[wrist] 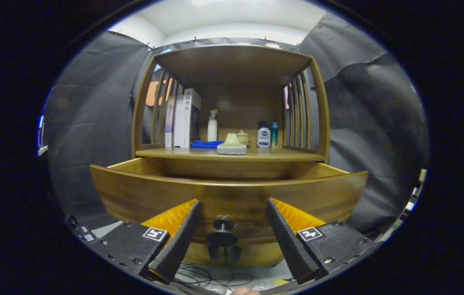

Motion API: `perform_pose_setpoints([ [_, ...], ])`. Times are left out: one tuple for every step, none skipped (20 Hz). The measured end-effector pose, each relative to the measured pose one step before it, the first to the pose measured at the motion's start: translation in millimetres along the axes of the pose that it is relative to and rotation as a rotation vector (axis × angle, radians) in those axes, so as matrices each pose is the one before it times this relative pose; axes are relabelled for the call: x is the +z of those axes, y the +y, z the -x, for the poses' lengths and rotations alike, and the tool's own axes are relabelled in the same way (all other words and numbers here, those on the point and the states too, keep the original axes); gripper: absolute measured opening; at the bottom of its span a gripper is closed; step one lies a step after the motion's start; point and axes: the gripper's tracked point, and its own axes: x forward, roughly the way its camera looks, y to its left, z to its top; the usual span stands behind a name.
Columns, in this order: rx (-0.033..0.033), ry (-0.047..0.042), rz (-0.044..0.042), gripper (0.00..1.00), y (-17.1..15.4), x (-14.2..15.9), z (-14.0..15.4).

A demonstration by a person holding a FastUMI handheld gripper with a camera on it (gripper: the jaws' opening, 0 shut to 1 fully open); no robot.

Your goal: Pull open the drawer, take out the items inside it, and place them on the countertop above the cabinet.

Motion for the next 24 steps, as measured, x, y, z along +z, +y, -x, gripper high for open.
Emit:
perform_pose_setpoints([
  [0.00089, 0.00287, 0.0006, 1.0, 0.81, -0.82, -1.79],
  [-0.00006, 0.00429, 0.00348, 1.0, 0.92, -2.91, -2.19],
  [0.00099, 0.00228, 0.00345, 1.0, 0.76, -0.04, -2.12],
  [-0.00614, -0.00246, 0.00284, 1.0, -1.0, -0.59, 1.61],
  [-0.00073, -0.00669, 0.00024, 1.0, 1.04, 0.37, -2.63],
  [-0.00079, -0.00496, 0.005, 1.0, -1.53, -0.32, 0.42],
  [0.00002, 0.00215, 0.00196, 1.0, 0.48, 0.21, 0.11],
  [-0.00014, -0.00223, -0.00093, 1.0, 0.16, 0.03, 0.57],
  [-0.00009, 0.00222, 0.00054, 1.0, -0.02, 0.55, -0.68],
  [-0.00037, -0.00244, -0.00169, 1.0, 0.08, 0.04, 0.18],
  [-0.00071, 0.00191, 0.00105, 1.0, 0.32, 0.45, -0.18],
  [-0.00035, -0.00238, 0.00117, 1.0, 0.24, 0.21, -0.56],
  [0.00006, -0.00074, 0.0008, 1.0, -0.32, 1.31, 0.53],
  [0.00018, -0.00471, 0.00115, 1.0, 0.49, 1.72, -1.32],
  [0.00088, -0.00644, 0.00198, 1.0, -0.02, 3.37, -1.13],
  [0.00049, -0.00087, -0.00422, 1.0, 0.42, 1.14, -0.95],
  [-0.00462, 0.00891, 0.00048, 1.0, 0.81, -2.88, -0.75],
  [-0.00346, -0.00664, 0.00392, 1.0, 0.21, 4.02, -0.91],
  [-0.00303, 0.00381, -0.00256, 1.0, 1.42, -2.03, -0.83],
  [-0.00302, 0.00151, -0.00287, 1.0, 0.99, 1.81, -0.7],
  [-0.00395, -0.00008, 0.00211, 1.0, 1.67, -0.66, -1.5],
  [-0.00277, 0.00391, 0.00349, 1.0, -0.72, -0.1, -2.98],
  [-0.0018, -0.0013, 0.00025, 1.0, 0.66, 0.73, -2.98],
  [-0.00088, 0.00255, -0.00095, 1.0, -0.04, -0.17, -1.38],
])
